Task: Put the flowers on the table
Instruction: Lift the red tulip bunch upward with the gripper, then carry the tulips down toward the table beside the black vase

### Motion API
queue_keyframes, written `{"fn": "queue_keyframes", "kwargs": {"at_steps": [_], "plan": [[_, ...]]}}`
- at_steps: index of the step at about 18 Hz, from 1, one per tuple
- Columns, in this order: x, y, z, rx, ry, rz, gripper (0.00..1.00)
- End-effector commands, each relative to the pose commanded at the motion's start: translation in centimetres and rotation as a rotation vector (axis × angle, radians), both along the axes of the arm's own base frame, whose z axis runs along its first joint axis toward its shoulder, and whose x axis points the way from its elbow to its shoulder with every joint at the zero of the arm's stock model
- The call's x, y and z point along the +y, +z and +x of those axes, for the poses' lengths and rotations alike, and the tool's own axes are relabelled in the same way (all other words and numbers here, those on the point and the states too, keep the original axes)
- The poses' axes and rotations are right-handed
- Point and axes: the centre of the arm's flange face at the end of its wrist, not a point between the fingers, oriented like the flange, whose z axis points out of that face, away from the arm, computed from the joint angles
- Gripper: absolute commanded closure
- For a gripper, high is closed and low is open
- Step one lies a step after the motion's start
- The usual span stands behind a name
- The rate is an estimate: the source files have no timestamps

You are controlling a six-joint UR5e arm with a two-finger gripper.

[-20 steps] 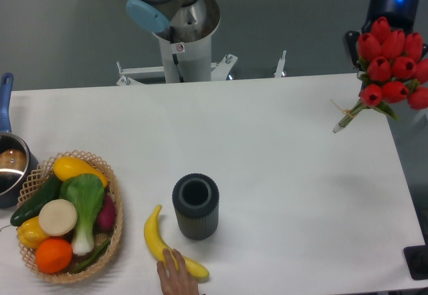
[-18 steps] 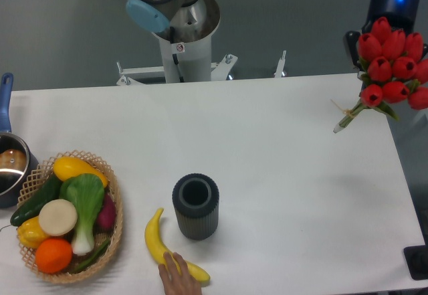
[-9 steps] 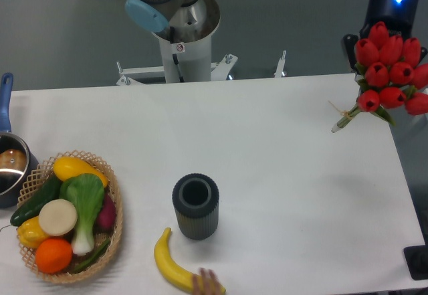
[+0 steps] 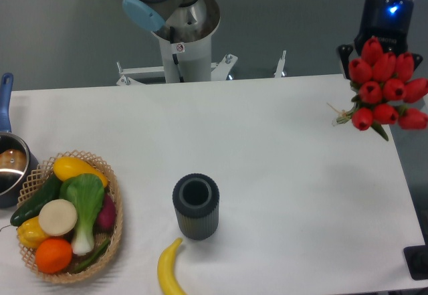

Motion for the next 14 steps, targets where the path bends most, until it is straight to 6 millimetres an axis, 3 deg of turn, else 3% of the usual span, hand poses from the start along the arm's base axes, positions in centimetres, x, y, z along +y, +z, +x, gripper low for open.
{"fn": "queue_keyframes", "kwargs": {"at_steps": [6,12,14], "plan": [[1.9,-1.8,0.4,0.025,0.049,-0.224,0.63],[7.6,-5.8,0.3,0.033,0.036,-0.43,0.63],[9.5,-7.2,-0.6,0.038,0.025,-0.484,0.63]]}}
